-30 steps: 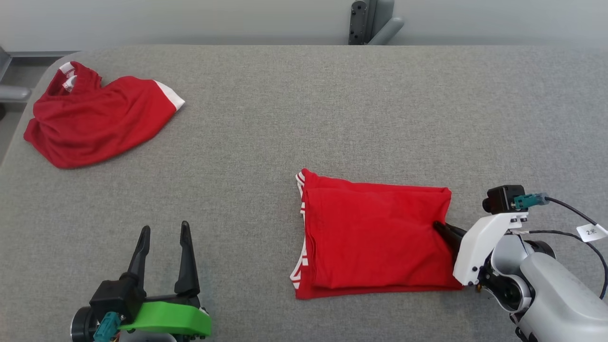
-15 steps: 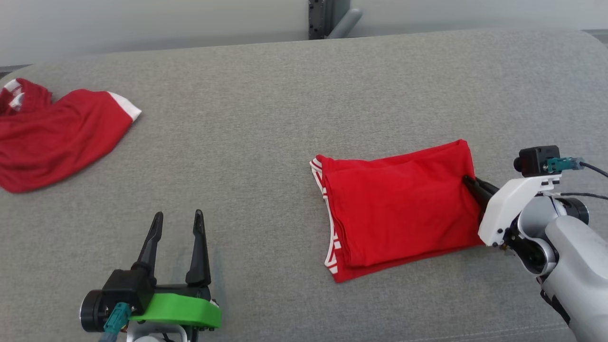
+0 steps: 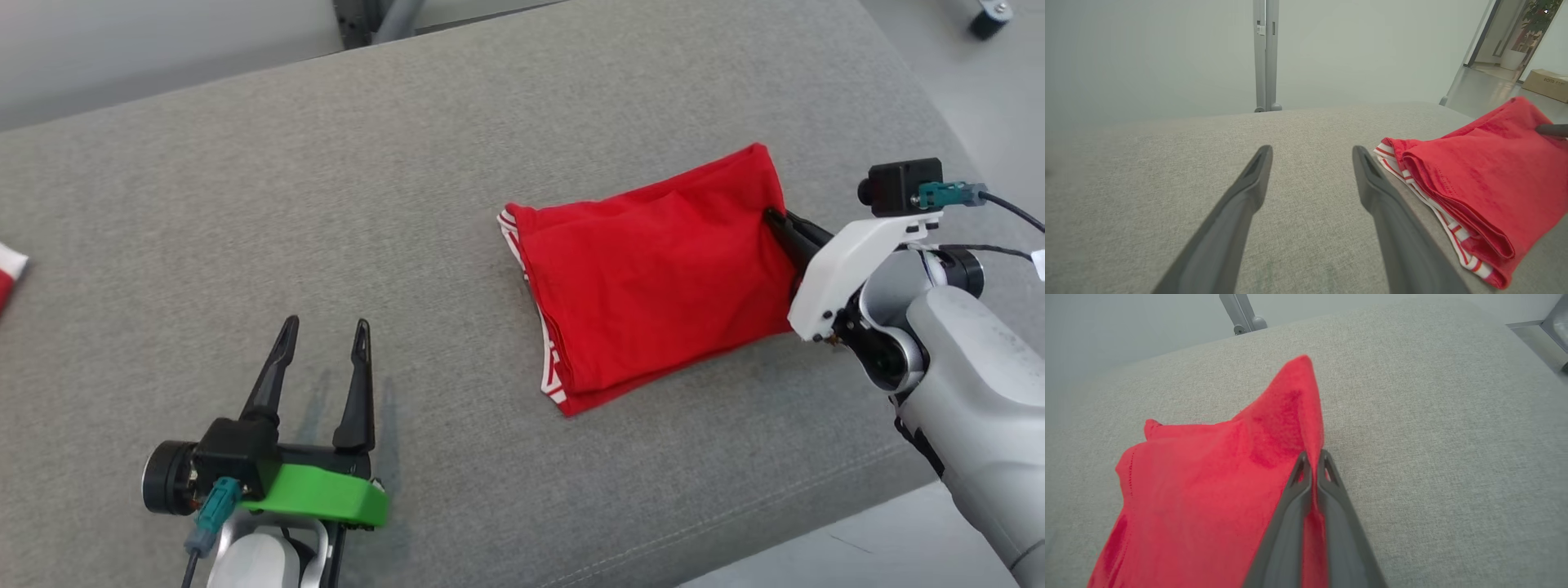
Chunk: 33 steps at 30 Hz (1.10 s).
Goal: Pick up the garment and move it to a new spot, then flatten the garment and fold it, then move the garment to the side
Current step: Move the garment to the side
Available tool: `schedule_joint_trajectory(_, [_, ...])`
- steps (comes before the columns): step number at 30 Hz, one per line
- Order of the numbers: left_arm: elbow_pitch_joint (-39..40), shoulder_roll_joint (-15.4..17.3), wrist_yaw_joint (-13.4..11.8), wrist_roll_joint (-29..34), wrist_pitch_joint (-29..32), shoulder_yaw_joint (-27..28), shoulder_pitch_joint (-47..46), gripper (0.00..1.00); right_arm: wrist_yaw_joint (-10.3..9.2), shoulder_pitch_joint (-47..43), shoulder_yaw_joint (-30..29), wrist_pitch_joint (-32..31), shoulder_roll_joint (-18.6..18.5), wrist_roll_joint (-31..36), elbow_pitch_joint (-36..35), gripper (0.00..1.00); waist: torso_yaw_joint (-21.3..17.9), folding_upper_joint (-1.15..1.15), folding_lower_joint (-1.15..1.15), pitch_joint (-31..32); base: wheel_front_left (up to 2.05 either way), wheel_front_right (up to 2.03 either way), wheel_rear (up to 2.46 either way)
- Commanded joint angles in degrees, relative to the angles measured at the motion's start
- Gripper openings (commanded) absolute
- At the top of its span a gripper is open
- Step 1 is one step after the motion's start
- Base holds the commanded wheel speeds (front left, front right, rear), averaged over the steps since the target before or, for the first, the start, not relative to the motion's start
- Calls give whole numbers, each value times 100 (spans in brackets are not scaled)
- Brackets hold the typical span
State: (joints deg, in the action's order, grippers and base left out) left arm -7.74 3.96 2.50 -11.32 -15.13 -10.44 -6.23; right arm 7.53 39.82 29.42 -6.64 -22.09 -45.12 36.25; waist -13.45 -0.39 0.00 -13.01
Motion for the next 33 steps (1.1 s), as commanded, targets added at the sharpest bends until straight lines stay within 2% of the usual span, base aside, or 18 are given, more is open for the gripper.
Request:
schedule_joint_trajectory(1, [-39, 80, 29, 50, 2, -13, -197, 100, -9, 204, 44, 83, 82, 14, 83, 0, -803, 39, 0, -479, 0, 0, 0])
schedule_joint_trajectory(8, [-139, 136, 64, 82, 6, -90, -407, 100, -9, 514, 179, 257, 222, -49, 358, 0, -908, 39, 0, -586, 0, 0, 0])
schedule_joint_trajectory(18, [-16, 200, -37, 20, 4, -24, -389, 100, -9, 1003, 257, 542, 128, -8, 852, 0, -518, 39, 0, -616, 0, 0, 0])
schedule_joint_trajectory(24, [196, 258, -111, 37, 32, 2, -383, 100, -9, 1524, 104, 653, -93, 95, 1369, 0, -258, 39, 0, -789, 0, 0, 0])
schedule_joint_trajectory(33, [523, 428, -155, 97, 202, 4, -512, 100, -9, 2274, -298, 944, -653, 357, 2361, 0, 105, 39, 0, -1201, 0, 0, 0])
